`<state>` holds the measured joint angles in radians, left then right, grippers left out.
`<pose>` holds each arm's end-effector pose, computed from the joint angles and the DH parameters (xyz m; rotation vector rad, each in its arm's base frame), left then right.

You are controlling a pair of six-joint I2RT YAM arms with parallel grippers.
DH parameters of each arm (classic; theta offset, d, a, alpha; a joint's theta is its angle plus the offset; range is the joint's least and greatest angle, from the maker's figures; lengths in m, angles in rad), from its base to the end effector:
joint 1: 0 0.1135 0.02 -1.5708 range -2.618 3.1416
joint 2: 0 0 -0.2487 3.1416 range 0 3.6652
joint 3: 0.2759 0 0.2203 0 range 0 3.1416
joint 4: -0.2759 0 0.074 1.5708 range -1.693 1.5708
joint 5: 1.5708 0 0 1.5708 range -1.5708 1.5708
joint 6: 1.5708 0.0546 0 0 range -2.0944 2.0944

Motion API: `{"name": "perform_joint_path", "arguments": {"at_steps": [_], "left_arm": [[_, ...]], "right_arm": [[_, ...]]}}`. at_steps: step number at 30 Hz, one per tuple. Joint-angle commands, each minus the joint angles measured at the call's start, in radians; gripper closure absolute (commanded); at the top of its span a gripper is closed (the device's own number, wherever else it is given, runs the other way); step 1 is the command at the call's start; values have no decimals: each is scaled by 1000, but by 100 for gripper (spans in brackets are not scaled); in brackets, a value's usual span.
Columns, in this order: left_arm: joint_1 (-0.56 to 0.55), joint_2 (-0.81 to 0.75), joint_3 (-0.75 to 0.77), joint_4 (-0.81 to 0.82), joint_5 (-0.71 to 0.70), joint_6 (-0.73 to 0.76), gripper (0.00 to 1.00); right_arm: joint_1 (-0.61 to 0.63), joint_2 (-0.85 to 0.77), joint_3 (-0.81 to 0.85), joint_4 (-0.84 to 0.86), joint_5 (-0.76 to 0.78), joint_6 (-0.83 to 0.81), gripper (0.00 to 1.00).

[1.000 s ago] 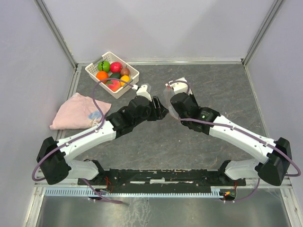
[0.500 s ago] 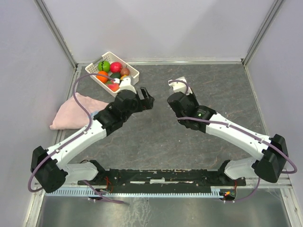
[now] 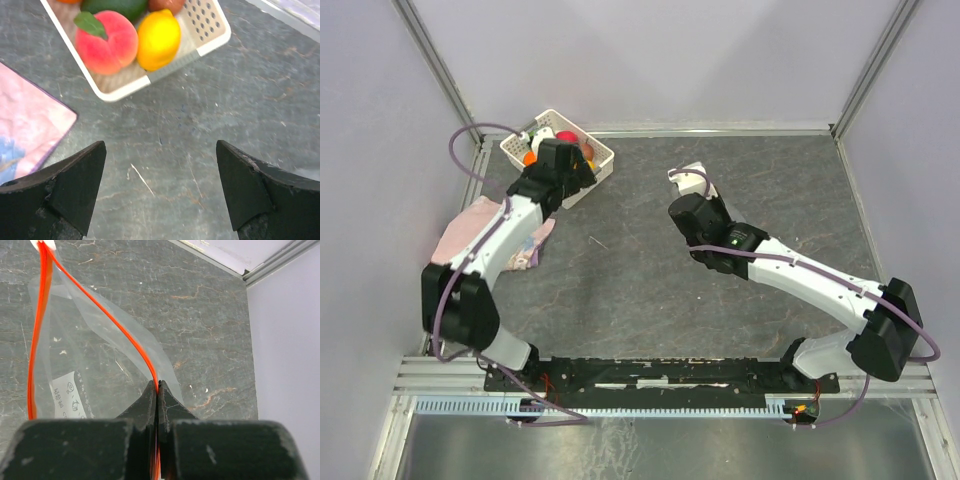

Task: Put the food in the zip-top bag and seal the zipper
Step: Move the bin to the center of the board.

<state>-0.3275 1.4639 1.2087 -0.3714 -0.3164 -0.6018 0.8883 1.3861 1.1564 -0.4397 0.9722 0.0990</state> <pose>0.3044 -0.0855 0.2915 -0.4697 2.1163 -0.1862 0.2094 0.1862 0.3031 -0.2810 1.9337 -0.4468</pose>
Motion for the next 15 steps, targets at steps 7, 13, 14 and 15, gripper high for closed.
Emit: {"name": "perform_joint_path", "arguments": {"at_steps": [7, 13, 14, 15], "left_arm": [[90, 383, 422, -217, -115, 142, 5], [119, 548, 565, -248, -103, 168, 5], [121, 565, 583, -249, -98, 172, 5], [122, 585, 603, -257, -93, 175, 5]], "right_arm": [[-2, -30, -36, 90, -17, -10, 98], [-3, -41, -56, 100, -22, -12, 98], [-3, -40, -58, 100, -25, -12, 98], [-3, -38, -58, 101, -29, -12, 98]]}}
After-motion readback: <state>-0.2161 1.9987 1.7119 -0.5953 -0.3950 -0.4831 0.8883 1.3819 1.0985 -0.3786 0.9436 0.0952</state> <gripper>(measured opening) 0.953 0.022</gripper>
